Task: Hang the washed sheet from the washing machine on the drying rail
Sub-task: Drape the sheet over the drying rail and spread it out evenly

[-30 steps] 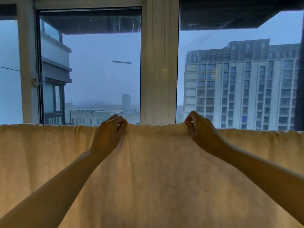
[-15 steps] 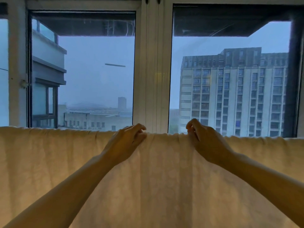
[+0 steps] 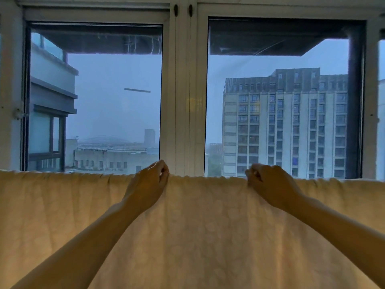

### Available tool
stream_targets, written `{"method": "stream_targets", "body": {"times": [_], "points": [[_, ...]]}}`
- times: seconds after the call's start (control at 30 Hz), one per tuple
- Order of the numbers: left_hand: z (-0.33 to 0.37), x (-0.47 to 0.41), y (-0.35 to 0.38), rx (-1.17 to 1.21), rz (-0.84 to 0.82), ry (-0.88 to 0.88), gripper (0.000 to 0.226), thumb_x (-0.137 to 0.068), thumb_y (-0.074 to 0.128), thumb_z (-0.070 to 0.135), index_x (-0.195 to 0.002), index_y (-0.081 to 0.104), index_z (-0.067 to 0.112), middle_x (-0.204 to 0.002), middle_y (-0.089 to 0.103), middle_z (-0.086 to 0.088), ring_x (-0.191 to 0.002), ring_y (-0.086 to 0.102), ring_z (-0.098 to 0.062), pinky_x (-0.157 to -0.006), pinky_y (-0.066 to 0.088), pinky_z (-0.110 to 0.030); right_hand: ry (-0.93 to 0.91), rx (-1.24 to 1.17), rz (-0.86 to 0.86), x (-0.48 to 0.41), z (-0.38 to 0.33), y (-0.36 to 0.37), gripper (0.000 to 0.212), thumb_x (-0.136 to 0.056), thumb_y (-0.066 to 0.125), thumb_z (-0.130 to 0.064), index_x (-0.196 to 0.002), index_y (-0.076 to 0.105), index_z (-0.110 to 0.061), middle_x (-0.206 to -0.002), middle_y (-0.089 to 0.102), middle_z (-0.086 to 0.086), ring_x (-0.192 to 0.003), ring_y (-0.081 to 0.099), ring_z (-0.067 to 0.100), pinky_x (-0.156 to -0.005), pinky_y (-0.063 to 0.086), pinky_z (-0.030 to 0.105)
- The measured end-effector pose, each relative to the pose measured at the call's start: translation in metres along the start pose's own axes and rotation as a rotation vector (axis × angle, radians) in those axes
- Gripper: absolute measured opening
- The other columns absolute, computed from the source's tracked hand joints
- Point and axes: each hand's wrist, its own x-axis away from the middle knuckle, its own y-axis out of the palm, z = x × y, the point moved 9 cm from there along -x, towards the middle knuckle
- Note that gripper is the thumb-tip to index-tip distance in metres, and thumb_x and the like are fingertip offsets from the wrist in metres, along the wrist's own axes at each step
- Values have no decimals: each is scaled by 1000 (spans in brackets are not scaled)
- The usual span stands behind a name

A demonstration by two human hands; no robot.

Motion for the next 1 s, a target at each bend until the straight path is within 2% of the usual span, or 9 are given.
{"method": "stream_targets", "body": {"times": [0.07, 0.13, 0.3, 0.4, 0.57, 0.63, 0.77, 0.9, 1.0], "points": [[18, -3, 9, 89, -75, 40, 14, -94, 47, 39, -98, 54, 27, -92, 63, 13, -77, 60, -2, -65, 44, -13, -83, -87, -38, -2, -23, 7, 21, -97, 43, -37, -100, 59, -23, -83, 65, -10, -62, 60, 1, -58, 50, 20], [36, -5, 19, 121, -139, 113, 26, -91, 47, 44, -108, 59, 28, -96, 63, 16, -79, 59, 3, -71, 49, -14, -147, -81, -49, -1, -40, 12, 24, -98, 41, -37, -106, 58, -22, -91, 66, -7, -64, 59, 1, -62, 52, 19], [53, -9, 27, 125, -89, 166, 14, -91, 57, 33, -95, 68, 27, -88, 66, 13, -77, 59, 2, -74, 49, -16, -182, 64, -19, 12, -30, 10, 36, -98, 28, -47, -89, 55, -25, -76, 58, -10, -61, 53, 1, -62, 41, 18], [57, -15, 28, 167, -61, 130, 9, -91, 59, 24, -89, 67, 25, -84, 61, 15, -78, 60, -2, -78, 55, -27, -148, 147, 14, 16, -9, 2, 45, -93, 15, -53, -76, 50, -29, -64, 53, -11, -54, 51, 2, -65, 44, 23], [94, -14, 38, 163, -70, 143, 13, -95, 51, 25, -95, 63, 19, -92, 64, 6, -82, 59, -7, -80, 53, -25, -43, 132, -28, 14, 19, -7, 40, -98, 33, -40, -67, 52, -21, -55, 52, -6, -47, 49, 3, -50, 32, 17], [107, -12, 42, 178, -68, 161, 15, -96, 50, 24, -98, 63, 17, -92, 61, 9, -81, 59, -7, -79, 53, -25, -20, 117, -29, 13, 26, -11, 39, -98, 37, -37, -68, 55, -19, -55, 53, -5, -47, 50, 4, -48, 32, 16], [125, -11, 51, 173, -106, 225, 14, -97, 50, 23, -102, 61, 17, -100, 65, 4, -83, 61, -7, -79, 55, -26, -2, 73, -22, 12, 28, -15, 31, -98, 39, -33, -77, 58, -20, -60, 57, -6, -51, 53, 2, -51, 36, 16], [122, -13, 52, 185, -169, 208, 23, -95, 52, 28, -115, 59, 22, -104, 58, 17, -85, 60, -1, -81, 54, -23, -188, -21, -45, 14, 4, -6, 22, -96, 41, -37, -98, 60, -26, -85, 64, -12, -71, 60, 0, -69, 49, 17], [114, -17, 51, 168, -184, 174, 19, -93, 55, 30, -107, 65, 22, -103, 62, 14, -84, 60, -3, -82, 54, -27, -224, -28, -45, 12, -4, -2, 21, -96, 46, -37, -100, 61, -24, -90, 62, -13, -78, 58, -1, -70, 43, 10]]}}
